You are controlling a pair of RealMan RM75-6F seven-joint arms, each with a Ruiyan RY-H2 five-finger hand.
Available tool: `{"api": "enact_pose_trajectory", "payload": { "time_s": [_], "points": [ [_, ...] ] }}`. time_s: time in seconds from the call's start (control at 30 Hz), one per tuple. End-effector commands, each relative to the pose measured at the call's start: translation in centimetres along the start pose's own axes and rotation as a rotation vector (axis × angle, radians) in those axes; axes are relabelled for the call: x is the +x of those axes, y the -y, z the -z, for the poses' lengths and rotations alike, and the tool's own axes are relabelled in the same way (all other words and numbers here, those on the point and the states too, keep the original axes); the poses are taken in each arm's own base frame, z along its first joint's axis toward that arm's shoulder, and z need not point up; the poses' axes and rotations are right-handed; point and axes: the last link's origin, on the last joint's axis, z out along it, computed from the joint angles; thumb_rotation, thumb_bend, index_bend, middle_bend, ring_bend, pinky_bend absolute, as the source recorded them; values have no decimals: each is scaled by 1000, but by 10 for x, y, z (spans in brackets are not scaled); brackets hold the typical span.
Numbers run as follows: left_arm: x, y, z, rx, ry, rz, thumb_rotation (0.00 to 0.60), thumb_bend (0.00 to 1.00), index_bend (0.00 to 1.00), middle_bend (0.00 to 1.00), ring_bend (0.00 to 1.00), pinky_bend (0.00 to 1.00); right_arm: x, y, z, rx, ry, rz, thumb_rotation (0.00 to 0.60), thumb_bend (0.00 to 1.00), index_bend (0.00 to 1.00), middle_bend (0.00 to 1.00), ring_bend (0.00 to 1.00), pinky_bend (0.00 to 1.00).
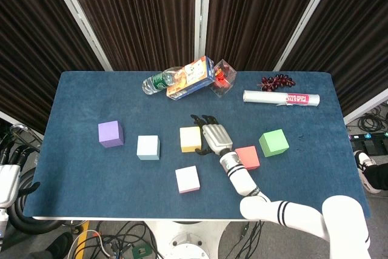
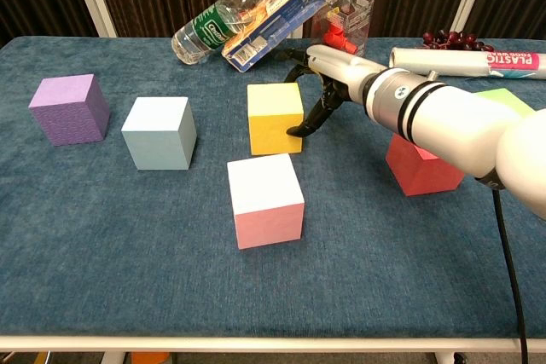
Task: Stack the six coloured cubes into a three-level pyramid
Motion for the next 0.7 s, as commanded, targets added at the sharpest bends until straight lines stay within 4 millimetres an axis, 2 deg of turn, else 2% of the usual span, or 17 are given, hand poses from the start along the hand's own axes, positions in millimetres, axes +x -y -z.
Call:
{"api": "enact_pose_trajectory", "payload": {
  "time_s": [0.03, 0.57, 0.7],
  "points": [
    [0, 0, 0, -1, -1, -2, 600, 0, 222, 162, 35, 14, 1, 0, 2, -1, 7, -5, 600, 129, 0, 222, 0, 0],
    [0, -3, -1, -12, -1, -8, 600, 0, 222, 162, 35, 14, 3, -1, 13, -4, 41, -52, 600, 130, 0, 245, 0, 0],
    [1, -3, -1, -12, -3, -10, 600, 0, 222, 162, 35, 14, 20, -2, 16, 23, -24, -33, 600, 130, 0, 212, 0, 0]
  ]
}}
